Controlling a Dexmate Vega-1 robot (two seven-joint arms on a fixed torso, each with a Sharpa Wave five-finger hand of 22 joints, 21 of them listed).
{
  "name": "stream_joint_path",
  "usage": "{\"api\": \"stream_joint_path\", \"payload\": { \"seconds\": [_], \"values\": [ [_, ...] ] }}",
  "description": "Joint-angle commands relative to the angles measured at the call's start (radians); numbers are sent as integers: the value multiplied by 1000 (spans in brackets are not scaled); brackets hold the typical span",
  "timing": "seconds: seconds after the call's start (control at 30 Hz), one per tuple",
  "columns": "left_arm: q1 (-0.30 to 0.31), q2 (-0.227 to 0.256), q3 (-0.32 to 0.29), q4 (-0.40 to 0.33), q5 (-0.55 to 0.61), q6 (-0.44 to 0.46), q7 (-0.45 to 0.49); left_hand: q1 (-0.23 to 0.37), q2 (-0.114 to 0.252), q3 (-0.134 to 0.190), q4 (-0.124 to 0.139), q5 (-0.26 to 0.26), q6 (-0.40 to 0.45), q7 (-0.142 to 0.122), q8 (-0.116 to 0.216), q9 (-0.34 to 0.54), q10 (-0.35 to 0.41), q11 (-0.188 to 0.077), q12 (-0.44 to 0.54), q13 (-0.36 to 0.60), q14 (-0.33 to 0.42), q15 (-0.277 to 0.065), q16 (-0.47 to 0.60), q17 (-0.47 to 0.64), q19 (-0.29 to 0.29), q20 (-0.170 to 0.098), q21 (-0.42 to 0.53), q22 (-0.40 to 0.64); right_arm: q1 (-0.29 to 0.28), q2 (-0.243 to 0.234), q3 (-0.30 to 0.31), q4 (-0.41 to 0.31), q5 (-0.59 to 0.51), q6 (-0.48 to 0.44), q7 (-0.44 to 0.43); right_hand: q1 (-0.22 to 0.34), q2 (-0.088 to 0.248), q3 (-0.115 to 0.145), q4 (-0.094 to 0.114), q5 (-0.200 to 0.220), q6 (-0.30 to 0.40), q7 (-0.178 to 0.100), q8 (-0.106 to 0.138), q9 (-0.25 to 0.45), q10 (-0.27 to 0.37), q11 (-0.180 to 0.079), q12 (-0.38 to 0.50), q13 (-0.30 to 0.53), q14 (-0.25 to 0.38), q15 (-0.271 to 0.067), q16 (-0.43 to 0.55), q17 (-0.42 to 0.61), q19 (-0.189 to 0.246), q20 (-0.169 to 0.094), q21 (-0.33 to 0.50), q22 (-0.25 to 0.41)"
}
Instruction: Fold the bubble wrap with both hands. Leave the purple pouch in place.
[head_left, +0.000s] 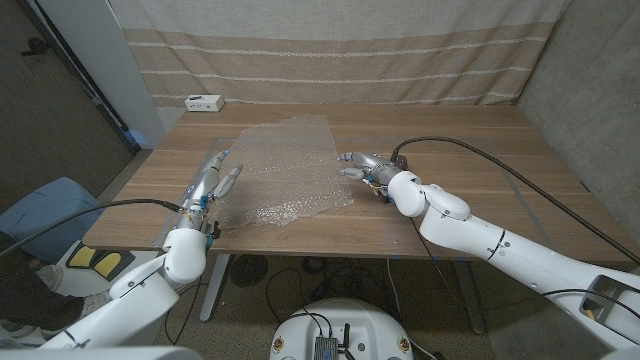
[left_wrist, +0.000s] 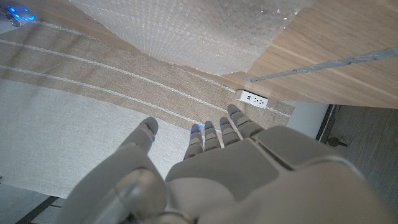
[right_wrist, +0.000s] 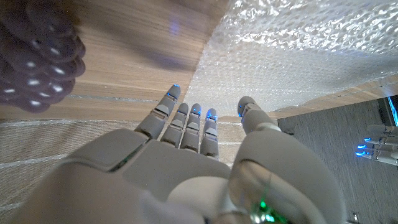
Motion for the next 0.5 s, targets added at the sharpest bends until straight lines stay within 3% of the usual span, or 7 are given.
{"api": "stream_joint_path", "payload": {
  "seconds": [0.03,0.13,0.2,0.27,0.33,0.4,0.5],
  "values": [
    [64,29,-8,-58,53,78,-18,18,1,3,-12,-1,-3,-5,-4,2,-2,-12,-3,3,-4,-5,-2,0,2,2,-4,0,-37,-18,-12,-59,-79,-64,66,12,-3,7,0,0,6,-3,-1,4,9,-2,2,2,5,-6,5,3,7,-2,0,5],
    [71,40,-2,-59,68,82,-25,26,0,5,-20,-2,-4,-6,-4,2,-2,-13,-4,3,-3,-7,-2,0,4,3,-6,0,-39,-18,-23,-66,-97,-73,82,14,-3,7,0,0,3,-4,-2,4,8,-4,1,3,4,-7,4,3,8,-1,-1,5],
    [70,41,5,-64,87,104,-21,49,-3,9,-44,-4,-7,-9,-3,2,2,-17,-4,3,3,-12,0,0,9,6,-8,-1,-40,-15,-27,-70,-111,-85,89,18,-6,7,-2,0,-6,-4,-6,4,3,-8,-2,3,2,-7,2,2,9,-1,-1,5],
    [67,46,18,-70,118,132,-12,98,-9,17,-95,-12,24,-14,9,3,33,-20,3,4,33,-15,6,1,26,39,-11,0,-44,-13,-30,-73,-124,-95,91,23,-9,7,-4,-1,-9,-1,-8,4,-1,-7,-5,3,-2,-8,0,1,8,-2,-2,5],
    [63,56,30,-79,145,161,-15,132,-8,19,-125,-17,46,-23,11,5,61,-23,9,5,73,-11,13,2,48,99,-8,5,-44,-11,-35,-75,-136,-105,99,26,-11,7,-6,-1,-12,3,-9,4,-2,-5,-6,3,-3,-8,-1,1,9,-3,-3,5],
    [55,61,43,-93,167,208,-23,158,-9,22,-143,-20,52,-32,11,6,71,-30,10,7,101,-22,17,4,59,124,-6,8,-43,-10,-39,-73,-146,-108,107,33,-17,8,-12,-1,-10,5,-9,5,-1,3,-6,3,-2,-4,-3,-1,6,-1,-5,4],
    [48,80,57,-106,192,249,-43,186,-21,21,-158,-21,65,-38,14,7,91,-35,15,10,138,-34,25,6,64,127,-6,11,-38,-9,-50,-71,-166,-115,123,45,-26,8,-19,-1,-9,5,-8,5,0,8,-6,4,-1,0,-6,-3,6,7,-7,4]
  ]
}}
